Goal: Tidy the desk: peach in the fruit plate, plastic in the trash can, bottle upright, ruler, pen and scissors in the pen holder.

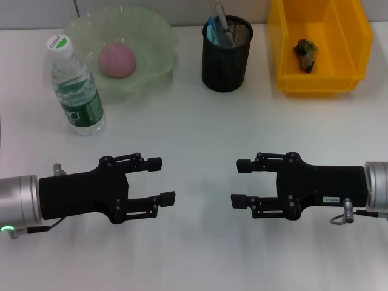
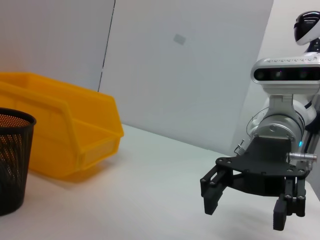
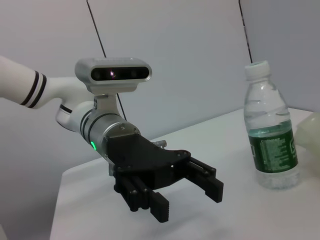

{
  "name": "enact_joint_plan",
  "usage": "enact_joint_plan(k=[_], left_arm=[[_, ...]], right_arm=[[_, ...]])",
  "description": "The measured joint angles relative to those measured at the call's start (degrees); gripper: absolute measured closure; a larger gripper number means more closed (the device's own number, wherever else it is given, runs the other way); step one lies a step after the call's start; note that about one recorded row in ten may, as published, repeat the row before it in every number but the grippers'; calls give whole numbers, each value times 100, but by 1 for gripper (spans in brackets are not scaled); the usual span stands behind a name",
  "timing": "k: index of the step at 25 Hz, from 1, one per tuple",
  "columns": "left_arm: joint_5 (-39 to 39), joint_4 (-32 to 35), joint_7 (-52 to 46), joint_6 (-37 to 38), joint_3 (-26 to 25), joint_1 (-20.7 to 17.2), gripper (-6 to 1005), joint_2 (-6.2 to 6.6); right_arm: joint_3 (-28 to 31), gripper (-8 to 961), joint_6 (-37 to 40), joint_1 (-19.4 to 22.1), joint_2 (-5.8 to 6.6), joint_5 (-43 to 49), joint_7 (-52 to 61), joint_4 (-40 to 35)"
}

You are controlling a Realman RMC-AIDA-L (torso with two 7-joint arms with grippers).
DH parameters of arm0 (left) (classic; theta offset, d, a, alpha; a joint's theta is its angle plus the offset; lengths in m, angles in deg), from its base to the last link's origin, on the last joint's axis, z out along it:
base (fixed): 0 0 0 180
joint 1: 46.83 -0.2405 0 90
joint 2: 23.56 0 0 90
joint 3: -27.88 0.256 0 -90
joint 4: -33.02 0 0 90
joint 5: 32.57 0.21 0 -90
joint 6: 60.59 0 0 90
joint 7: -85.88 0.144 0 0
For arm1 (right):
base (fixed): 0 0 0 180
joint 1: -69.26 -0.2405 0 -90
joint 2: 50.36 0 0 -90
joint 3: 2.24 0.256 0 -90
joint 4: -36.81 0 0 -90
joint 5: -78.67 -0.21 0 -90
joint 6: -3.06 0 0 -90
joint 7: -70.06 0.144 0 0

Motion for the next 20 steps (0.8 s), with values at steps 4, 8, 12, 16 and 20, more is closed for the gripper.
enact_joint_plan(k=[4, 8, 12, 16, 20], left_arm=[[6, 4, 1, 0, 10, 12, 246, 0], [9, 11, 3, 0, 9, 26, 246, -4], [9, 11, 5, -8, 6, 33, 246, -8], [9, 12, 11, -24, 10, 43, 246, -15], [8, 38, 12, -17, -18, 49, 246, -25]], right_arm=[[0, 217, 10, -5, 3, 3, -2, -8], [0, 217, 14, -48, 10, 4, -4, 0], [0, 217, 15, -62, 11, 4, -4, -4], [0, 217, 20, -75, 3, 4, -4, -28], [1, 217, 23, -96, 6, 4, -4, -28]])
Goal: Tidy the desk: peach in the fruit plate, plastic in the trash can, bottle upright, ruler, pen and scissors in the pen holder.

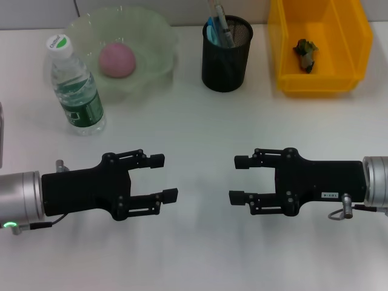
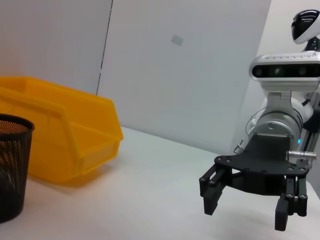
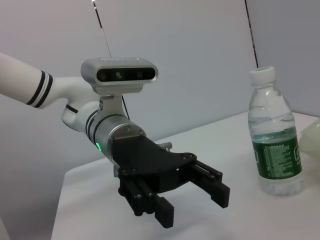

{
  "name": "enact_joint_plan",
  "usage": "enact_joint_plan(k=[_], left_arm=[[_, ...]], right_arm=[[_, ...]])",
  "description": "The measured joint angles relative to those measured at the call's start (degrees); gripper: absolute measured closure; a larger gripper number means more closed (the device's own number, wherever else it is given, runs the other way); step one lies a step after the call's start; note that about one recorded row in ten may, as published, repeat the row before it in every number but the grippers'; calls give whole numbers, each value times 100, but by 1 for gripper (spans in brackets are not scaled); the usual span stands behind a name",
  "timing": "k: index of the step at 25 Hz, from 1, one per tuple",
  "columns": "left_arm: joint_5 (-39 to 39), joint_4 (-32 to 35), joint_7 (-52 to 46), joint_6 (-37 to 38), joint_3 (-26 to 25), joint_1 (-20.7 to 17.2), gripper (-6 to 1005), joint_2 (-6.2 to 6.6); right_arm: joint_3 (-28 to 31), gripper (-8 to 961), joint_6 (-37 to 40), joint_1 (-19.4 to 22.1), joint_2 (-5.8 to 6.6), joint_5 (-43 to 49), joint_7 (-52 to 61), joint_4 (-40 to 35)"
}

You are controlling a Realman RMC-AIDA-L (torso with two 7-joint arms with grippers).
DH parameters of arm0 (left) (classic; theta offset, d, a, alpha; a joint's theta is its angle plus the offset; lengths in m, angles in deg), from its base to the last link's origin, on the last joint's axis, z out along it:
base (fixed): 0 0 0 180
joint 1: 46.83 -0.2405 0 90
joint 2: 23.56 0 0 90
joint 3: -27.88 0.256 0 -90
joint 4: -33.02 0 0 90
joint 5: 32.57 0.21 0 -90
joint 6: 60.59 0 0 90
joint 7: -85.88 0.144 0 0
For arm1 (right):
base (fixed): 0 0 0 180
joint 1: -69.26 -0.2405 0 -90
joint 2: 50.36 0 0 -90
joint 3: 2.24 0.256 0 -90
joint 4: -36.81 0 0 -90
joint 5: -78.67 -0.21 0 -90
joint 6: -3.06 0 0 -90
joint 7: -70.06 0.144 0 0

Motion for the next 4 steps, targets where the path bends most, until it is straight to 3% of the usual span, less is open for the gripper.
enact_joint_plan(k=[4], left_arm=[[0, 16, 0, -5, -6, 1, 246, -8]], right_arm=[[-1, 217, 0, -6, 1, 0, 0, 11]])
